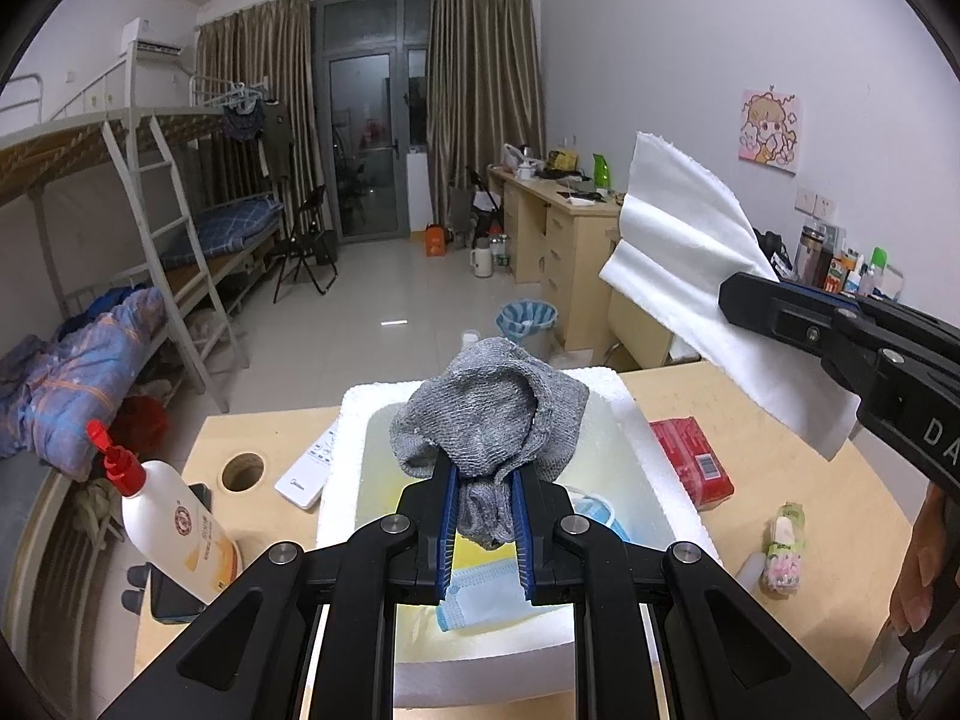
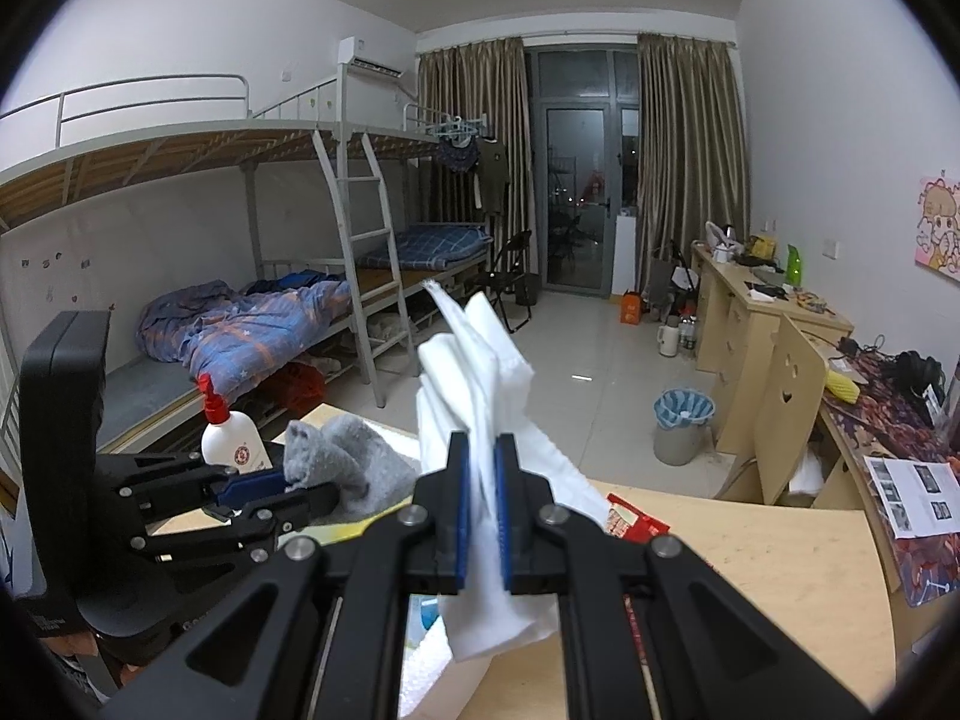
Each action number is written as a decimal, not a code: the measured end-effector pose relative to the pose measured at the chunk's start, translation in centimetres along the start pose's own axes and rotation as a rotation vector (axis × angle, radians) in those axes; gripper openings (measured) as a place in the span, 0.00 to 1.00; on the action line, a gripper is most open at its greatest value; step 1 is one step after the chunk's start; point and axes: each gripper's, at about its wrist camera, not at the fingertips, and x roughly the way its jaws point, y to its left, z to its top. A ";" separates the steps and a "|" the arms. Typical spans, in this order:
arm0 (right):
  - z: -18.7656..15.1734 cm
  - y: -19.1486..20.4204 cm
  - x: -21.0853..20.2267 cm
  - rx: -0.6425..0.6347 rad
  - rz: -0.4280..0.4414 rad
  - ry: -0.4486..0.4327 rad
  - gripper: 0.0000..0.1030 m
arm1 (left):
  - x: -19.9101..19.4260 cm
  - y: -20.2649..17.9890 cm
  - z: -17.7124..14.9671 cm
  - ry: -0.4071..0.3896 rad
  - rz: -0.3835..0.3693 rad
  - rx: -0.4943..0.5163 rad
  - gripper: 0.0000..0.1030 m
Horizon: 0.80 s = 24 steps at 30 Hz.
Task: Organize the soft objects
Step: 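Lower the grey sock into the box and open the left tool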
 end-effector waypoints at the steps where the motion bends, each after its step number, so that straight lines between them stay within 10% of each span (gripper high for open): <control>1: 0.0 0.0 0.0 0.000 -0.001 0.001 0.10 | 0.0 -0.1 0.0 0.002 -0.003 0.000 0.17; 9: 0.1 0.0 0.1 0.002 -0.005 -0.005 0.10 | -0.2 -0.5 0.0 -0.009 0.007 0.022 0.29; 15: 0.2 -0.2 0.2 0.002 -0.007 -0.006 0.10 | -0.5 -0.3 -0.1 -0.045 0.041 0.017 0.96; 24: 0.2 -0.3 0.2 -0.002 -0.004 -0.003 0.10 | -0.6 -0.4 -0.3 -0.069 0.077 0.019 0.98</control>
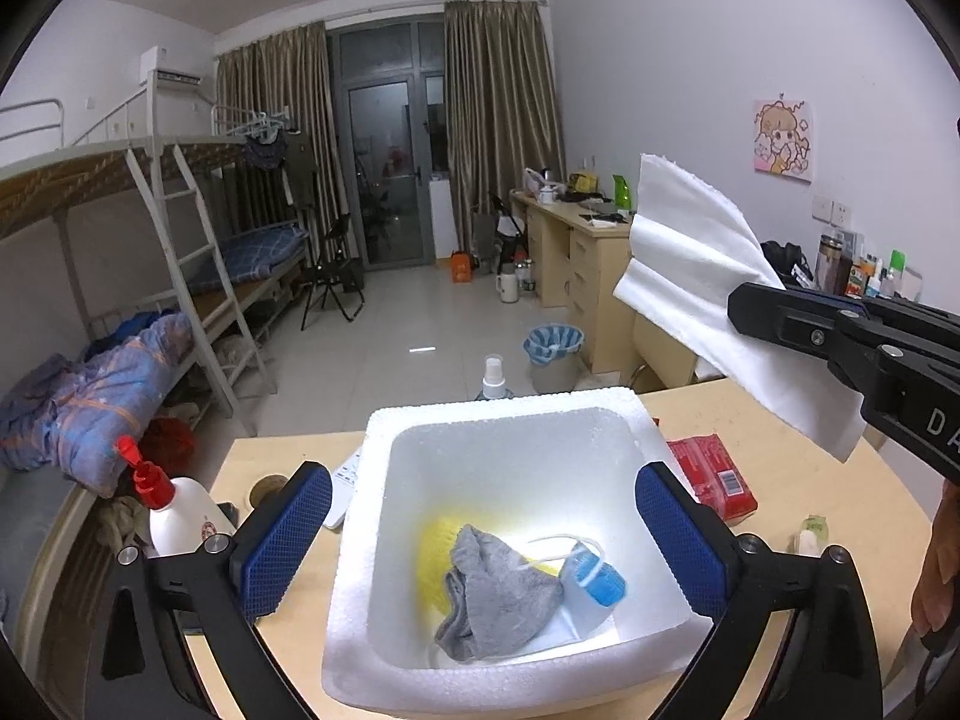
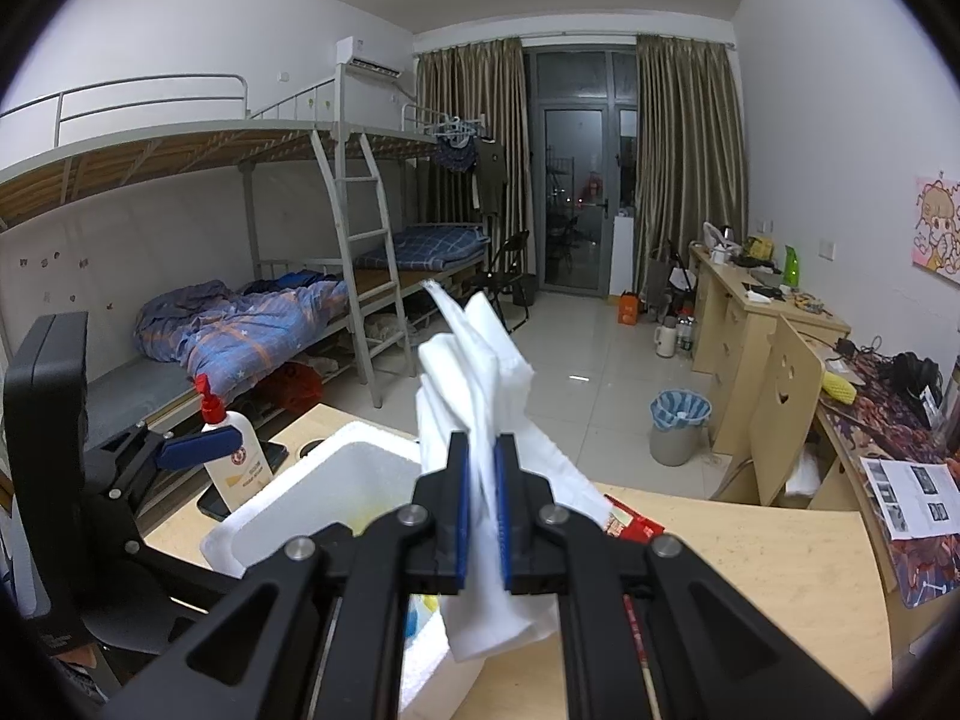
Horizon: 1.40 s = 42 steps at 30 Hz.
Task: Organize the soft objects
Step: 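Lower the grey sock into the box and open the left tool, then lower the white tissue into the box and open the right tool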
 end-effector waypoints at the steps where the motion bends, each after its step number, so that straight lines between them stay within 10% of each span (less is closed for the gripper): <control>1: 0.0 0.0 0.0 0.000 0.002 0.000 0.10 | -0.1 0.0 0.0 -0.002 0.001 -0.001 0.98; 42: -2.2 4.0 3.7 -0.018 0.157 0.141 0.10 | -4.4 8.1 -3.1 -0.041 0.230 -0.138 0.98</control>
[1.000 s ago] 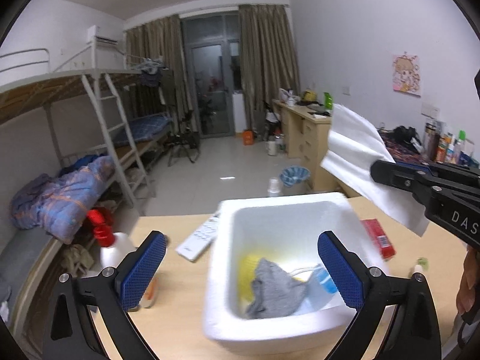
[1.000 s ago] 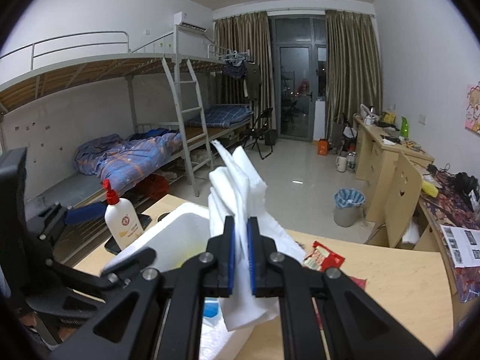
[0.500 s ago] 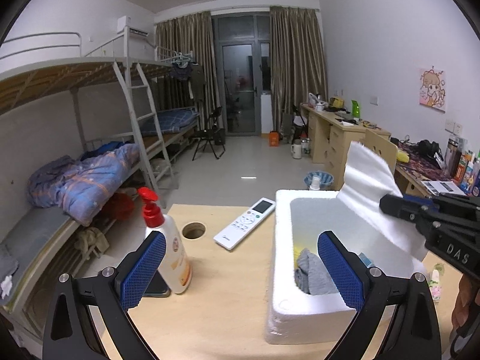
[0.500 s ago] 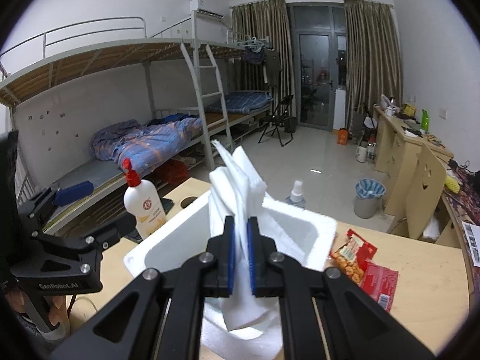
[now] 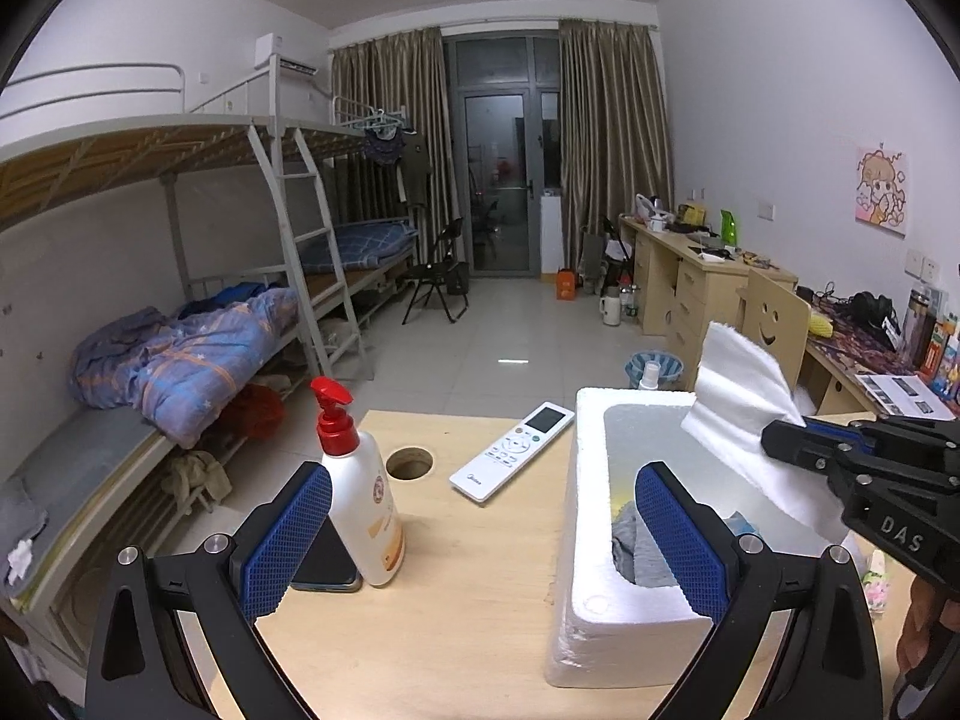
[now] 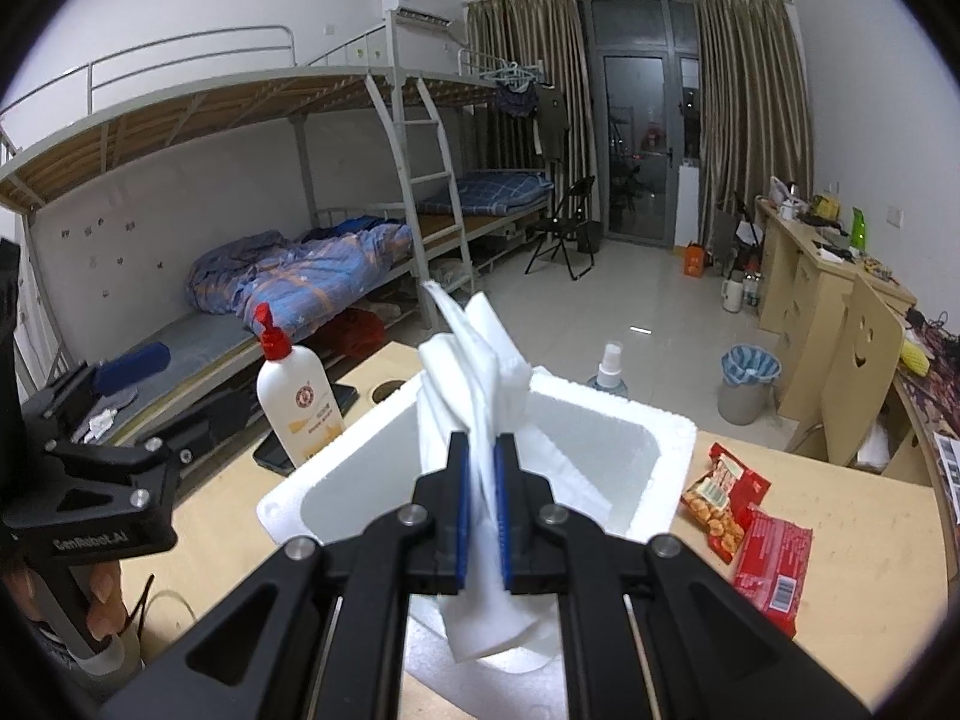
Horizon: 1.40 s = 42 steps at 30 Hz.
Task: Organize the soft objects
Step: 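Lower the white tissue into the box and open the right tool, then withdraw both tools from the box toward the white foam tube and wipes pack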
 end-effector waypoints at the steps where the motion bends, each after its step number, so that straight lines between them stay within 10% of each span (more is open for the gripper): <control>1: 0.0 0.1 0.1 0.003 0.000 0.001 0.10 | -0.1 -0.1 0.0 0.000 0.000 0.000 0.98; 4: -0.1 0.0 0.2 0.012 -0.005 0.001 0.14 | -0.1 -0.2 -0.1 0.000 -0.001 -0.001 0.98; 8: 0.1 0.0 -0.2 0.011 -0.036 -0.018 0.64 | -0.2 -0.4 -0.1 -0.003 -0.004 -0.002 0.98; 10: 0.1 0.1 -0.6 0.005 -0.056 -0.038 0.72 | -0.2 -0.5 -0.1 -0.002 -0.006 -0.002 0.98; 30: 0.2 0.4 -1.6 -0.003 -0.057 -0.053 0.74 | -1.4 -0.9 -0.3 -0.006 -0.009 -0.001 0.98; 42: -1.8 -3.2 -6.1 0.102 -0.184 -0.115 0.99 | -3.7 -4.2 -0.6 -0.044 -0.132 0.040 0.98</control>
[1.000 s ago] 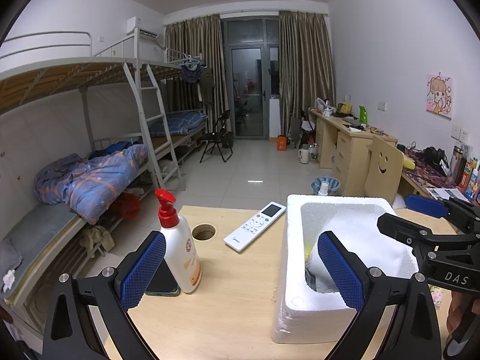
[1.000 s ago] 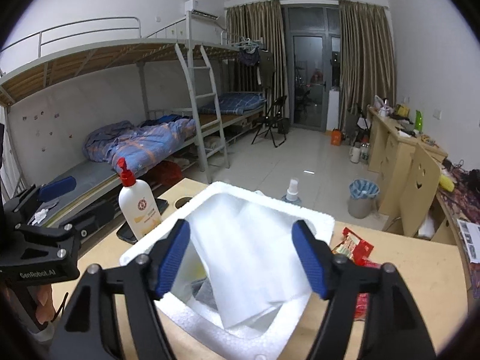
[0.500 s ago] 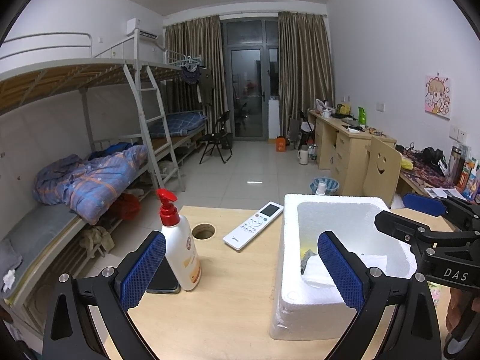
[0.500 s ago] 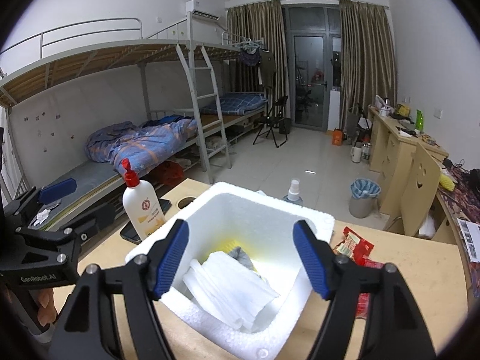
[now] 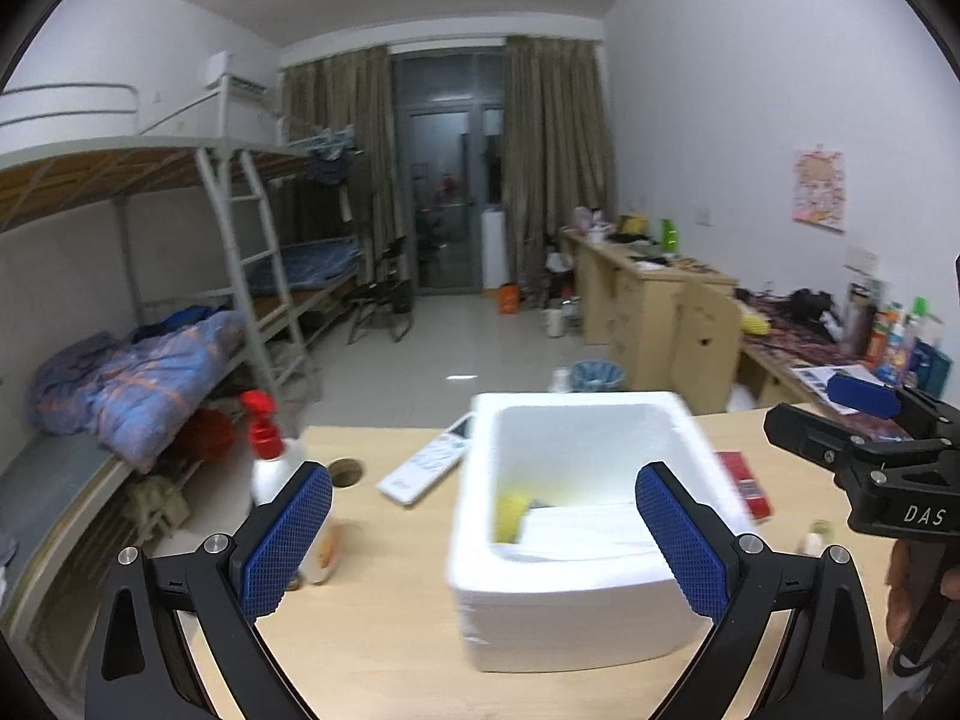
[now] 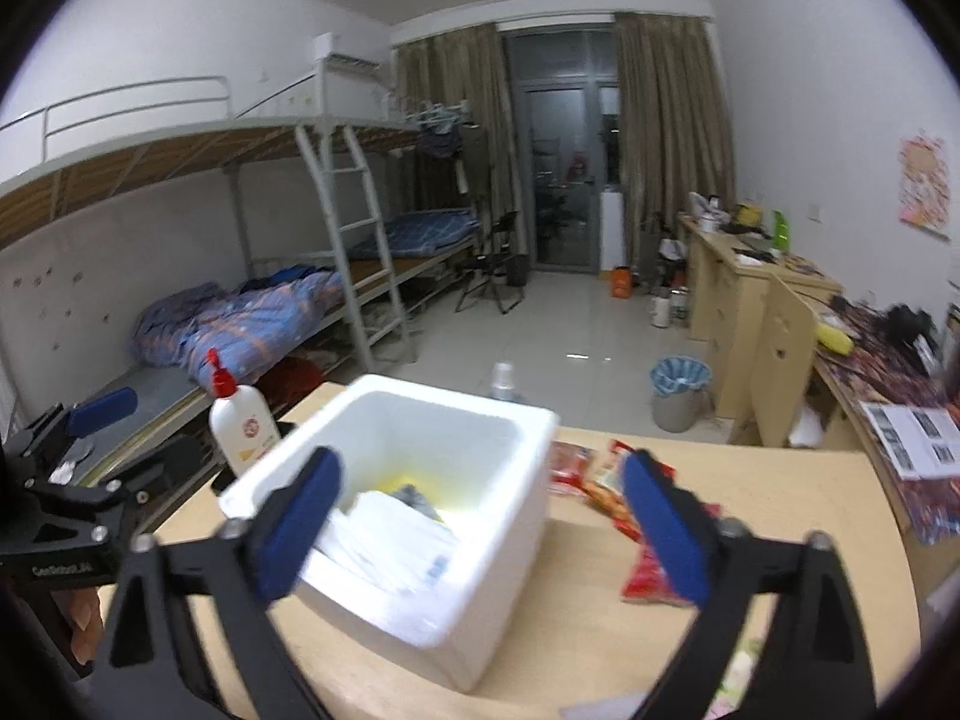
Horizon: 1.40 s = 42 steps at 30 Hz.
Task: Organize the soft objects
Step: 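Withdraw both tools from the box toward the white foam tube and wipes pack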
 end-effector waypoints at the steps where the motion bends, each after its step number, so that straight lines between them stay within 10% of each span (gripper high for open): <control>1: -0.3 -0.5 -0.5 0.008 -0.026 -0.009 1.00 | -0.2 -0.7 0.0 -0.008 -0.013 0.008 0.98; 42: -11.0 -6.8 -12.3 0.150 -0.311 -0.137 1.00 | -4.2 -12.7 -7.2 -0.120 -0.363 0.094 0.98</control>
